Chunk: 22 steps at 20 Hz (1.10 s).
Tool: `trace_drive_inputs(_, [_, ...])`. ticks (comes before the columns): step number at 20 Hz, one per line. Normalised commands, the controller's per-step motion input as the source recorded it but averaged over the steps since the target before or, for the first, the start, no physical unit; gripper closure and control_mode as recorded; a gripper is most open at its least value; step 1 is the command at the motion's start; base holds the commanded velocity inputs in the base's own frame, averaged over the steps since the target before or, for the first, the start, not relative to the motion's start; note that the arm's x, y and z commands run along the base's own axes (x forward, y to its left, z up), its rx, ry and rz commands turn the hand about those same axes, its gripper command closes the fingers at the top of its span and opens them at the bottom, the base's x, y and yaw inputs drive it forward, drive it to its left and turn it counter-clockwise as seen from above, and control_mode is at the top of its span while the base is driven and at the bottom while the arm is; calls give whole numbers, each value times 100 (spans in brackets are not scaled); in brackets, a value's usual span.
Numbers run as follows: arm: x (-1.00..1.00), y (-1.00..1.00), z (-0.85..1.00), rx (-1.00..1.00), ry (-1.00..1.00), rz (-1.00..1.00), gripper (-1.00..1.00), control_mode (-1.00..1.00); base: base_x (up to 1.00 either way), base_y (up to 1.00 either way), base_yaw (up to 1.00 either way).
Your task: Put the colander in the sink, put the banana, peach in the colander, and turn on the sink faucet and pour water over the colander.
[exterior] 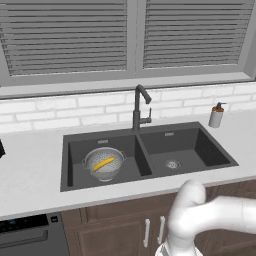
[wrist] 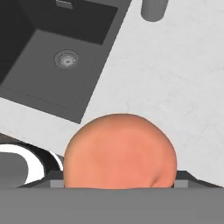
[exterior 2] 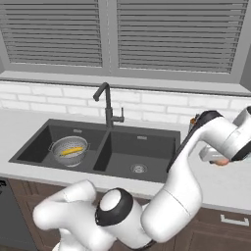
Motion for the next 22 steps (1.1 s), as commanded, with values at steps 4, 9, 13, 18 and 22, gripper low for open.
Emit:
trace_drive_inputs(4, [-24,100,44,-1,-1,4,100,-100,0,0,0])
trace_drive_inputs(9, [-11,100,7,-11,6,0,100,-100,0,0,0])
trace_drive_inputs(13, [-1,100,0,-15,10,0,100,-100,0,0,0])
trace_drive_inputs(18, [0,100,17,-18,9,0,100,-100,0,0,0])
trace_drive_inputs(22, [0,100,28,-17,11,0,100,-100,0,0,0])
